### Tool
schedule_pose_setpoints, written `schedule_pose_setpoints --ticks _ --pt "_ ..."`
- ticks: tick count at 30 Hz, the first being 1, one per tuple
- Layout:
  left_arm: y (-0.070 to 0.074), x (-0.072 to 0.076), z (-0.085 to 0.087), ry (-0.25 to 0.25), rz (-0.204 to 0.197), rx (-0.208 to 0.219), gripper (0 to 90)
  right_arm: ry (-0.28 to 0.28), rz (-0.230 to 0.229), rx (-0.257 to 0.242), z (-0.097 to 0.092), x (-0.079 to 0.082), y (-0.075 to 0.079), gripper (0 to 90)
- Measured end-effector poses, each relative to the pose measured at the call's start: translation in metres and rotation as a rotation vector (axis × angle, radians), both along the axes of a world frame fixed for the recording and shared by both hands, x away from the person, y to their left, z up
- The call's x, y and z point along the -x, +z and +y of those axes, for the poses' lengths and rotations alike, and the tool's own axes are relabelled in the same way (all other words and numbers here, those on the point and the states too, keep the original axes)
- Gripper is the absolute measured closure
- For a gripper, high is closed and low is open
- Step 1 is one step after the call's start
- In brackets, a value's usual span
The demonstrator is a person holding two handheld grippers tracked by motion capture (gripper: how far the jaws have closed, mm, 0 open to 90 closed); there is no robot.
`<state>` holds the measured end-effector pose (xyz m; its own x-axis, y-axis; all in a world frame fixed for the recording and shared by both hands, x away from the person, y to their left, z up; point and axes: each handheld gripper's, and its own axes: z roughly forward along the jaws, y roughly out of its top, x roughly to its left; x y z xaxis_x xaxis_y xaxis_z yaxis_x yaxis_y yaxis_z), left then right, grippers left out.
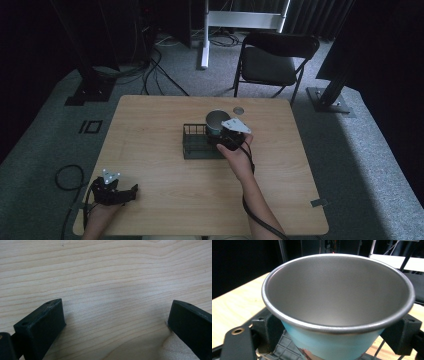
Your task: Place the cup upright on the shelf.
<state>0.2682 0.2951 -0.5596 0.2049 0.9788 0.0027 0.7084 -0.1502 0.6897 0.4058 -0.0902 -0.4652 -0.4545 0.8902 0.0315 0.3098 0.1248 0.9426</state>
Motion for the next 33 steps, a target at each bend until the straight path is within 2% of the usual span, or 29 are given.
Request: schedule_pose_setpoints --ticks 14,24,28,33 --pt "0.000 0.000 0.000 0.000 0.000 0.000 1.4 -0.025 0.047 0.026 0.004 -0.003 -0.020 15.0" --pt "0.000 0.000 0.000 0.000 -0.001 0.000 1.4 -0.040 0.065 0.039 0.005 -0.003 -0.018 15.0" --pt "0.000 0.000 0.000 0.000 -0.001 0.000 1.4 -0.036 0.069 0.028 0.005 -0.001 -0.018 14.1" --pt "0.000 0.000 0.000 0.000 0.000 0.000 1.4 -0.031 0.054 0.017 0.002 0.003 -0.016 11.3"
